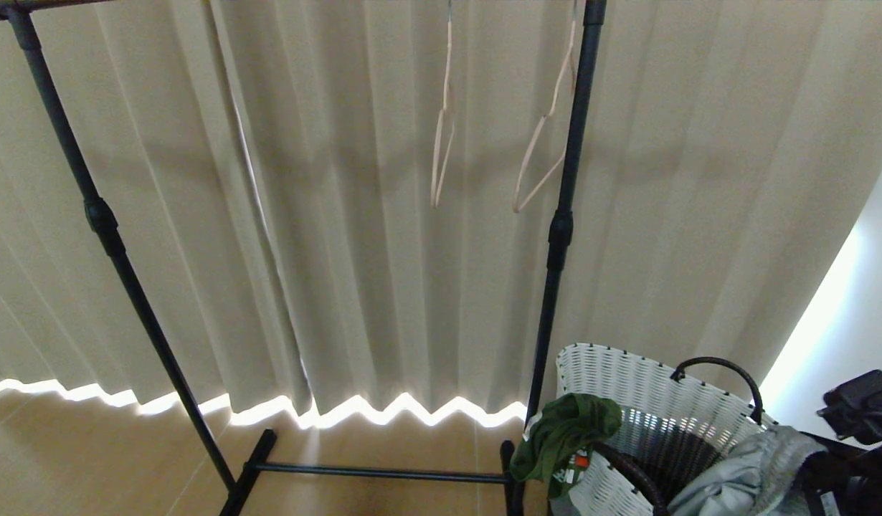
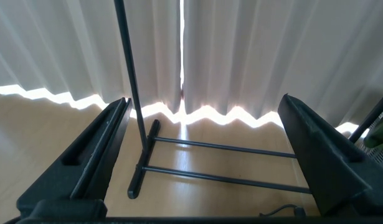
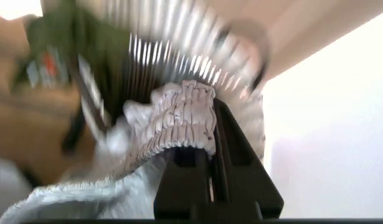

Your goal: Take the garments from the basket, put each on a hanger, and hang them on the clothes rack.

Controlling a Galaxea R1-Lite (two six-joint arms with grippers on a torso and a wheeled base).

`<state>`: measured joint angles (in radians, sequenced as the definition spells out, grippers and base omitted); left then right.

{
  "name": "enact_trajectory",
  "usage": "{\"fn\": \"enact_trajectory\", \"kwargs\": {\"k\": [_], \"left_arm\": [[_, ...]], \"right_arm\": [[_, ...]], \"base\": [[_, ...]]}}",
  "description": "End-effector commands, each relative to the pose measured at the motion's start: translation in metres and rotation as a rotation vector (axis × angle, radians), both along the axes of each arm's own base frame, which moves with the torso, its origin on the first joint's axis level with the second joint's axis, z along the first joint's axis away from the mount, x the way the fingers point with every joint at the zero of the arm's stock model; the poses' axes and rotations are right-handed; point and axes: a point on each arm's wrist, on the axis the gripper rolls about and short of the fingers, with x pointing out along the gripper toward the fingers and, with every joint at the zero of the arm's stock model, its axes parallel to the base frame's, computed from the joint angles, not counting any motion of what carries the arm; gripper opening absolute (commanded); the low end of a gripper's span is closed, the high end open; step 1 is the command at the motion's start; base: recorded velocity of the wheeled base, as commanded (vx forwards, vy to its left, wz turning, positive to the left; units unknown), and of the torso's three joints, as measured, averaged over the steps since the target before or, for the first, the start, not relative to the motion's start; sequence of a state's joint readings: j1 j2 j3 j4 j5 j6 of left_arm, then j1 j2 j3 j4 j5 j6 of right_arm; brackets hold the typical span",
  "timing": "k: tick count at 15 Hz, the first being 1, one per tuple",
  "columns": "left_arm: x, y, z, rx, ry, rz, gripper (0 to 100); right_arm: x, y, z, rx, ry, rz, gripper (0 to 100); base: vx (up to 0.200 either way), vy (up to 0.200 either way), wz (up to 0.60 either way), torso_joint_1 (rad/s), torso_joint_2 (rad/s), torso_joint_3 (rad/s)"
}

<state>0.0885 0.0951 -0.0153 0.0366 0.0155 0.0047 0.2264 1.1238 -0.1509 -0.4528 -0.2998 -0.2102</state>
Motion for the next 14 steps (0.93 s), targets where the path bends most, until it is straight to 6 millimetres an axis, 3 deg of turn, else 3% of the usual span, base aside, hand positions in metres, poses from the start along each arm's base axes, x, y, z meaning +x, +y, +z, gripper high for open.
{"fn": "enact_trajectory", "kwargs": {"k": [1, 9, 14], "left_arm": [[0.0000, 0.0000, 0.0000, 0.000, 0.000, 0.000, 100], [0.0000, 0.0000, 0.0000, -0.002, 0.000, 0.000, 100], [0.0000, 0.0000, 0.0000, 0.000, 0.000, 0.000, 100]], "right_arm": [[-0.0242, -0.0053, 0.0261, 0.049, -0.214, 0.005, 0], [-0.0290, -0.0065, 0.0282, 0.055, -0.242, 0.003, 0], [-0.0289, -0.0064, 0.0286, 0.055, -0.244, 0.003, 0]], "base": [[-0.200, 0.000, 0.00, 0.002, 0.00, 0.002], [-0.200, 0.000, 0.00, 0.002, 0.00, 0.002], [0.000, 0.000, 0.00, 0.000, 0.00, 0.000]]}}
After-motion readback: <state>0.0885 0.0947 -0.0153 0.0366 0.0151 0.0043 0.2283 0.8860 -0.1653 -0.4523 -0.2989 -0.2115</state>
